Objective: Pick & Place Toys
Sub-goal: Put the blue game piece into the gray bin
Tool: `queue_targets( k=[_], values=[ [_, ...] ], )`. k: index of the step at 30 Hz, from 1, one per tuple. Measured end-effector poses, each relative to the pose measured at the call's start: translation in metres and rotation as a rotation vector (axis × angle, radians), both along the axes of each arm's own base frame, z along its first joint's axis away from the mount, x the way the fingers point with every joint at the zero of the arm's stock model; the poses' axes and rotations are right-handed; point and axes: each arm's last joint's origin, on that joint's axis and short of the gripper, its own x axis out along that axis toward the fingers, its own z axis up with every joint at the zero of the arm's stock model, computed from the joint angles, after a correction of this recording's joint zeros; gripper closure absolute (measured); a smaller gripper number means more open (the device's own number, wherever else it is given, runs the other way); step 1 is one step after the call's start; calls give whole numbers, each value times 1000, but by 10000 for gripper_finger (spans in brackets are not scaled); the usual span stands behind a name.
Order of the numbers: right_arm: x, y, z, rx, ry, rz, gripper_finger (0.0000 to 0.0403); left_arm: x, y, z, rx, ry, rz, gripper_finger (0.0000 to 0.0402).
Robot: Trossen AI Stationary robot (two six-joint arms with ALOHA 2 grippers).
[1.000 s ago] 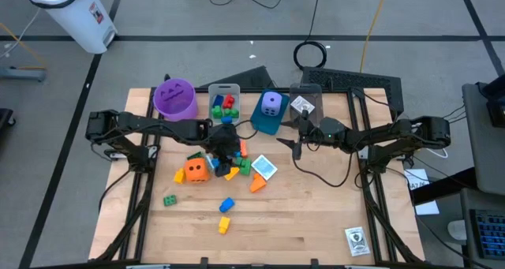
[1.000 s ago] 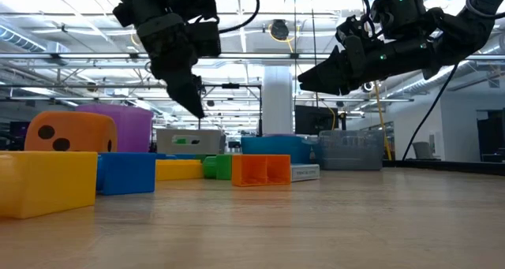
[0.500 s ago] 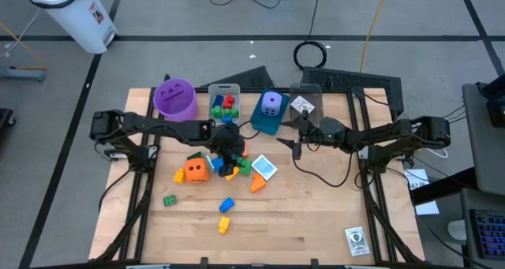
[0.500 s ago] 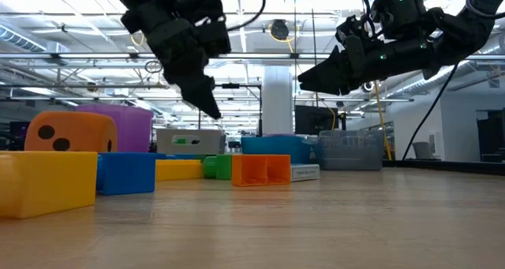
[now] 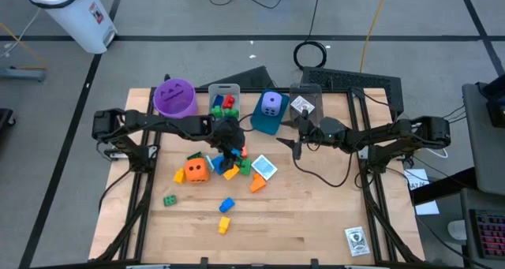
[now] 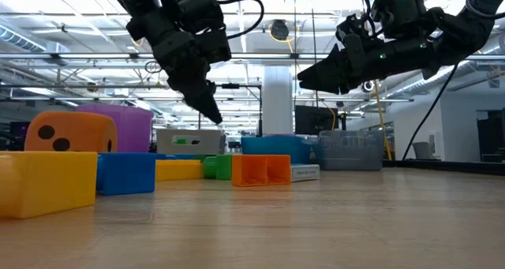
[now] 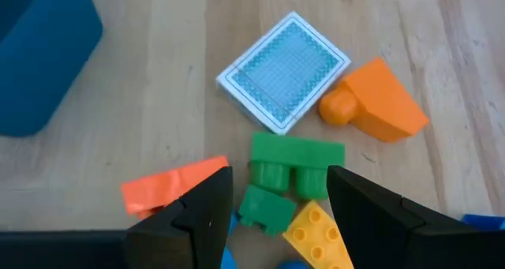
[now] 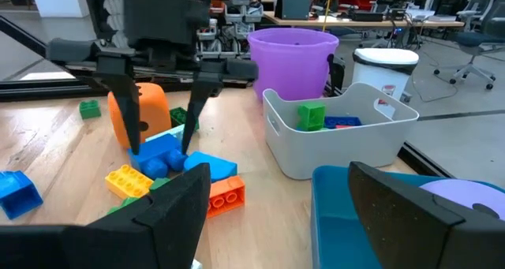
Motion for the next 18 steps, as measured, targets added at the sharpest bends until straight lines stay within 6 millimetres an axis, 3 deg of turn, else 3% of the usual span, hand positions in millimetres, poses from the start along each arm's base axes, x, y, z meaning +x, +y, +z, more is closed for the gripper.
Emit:
queue_targets(
  k=[6, 18],
  values=[
    [0, 0, 0, 0, 0, 0, 115, -3, 0, -2, -33, 31, -10, 188],
    [0, 0, 0, 0, 1, 0, 115, -24, -9, -9, -39, 282, 52, 188]
  ],
)
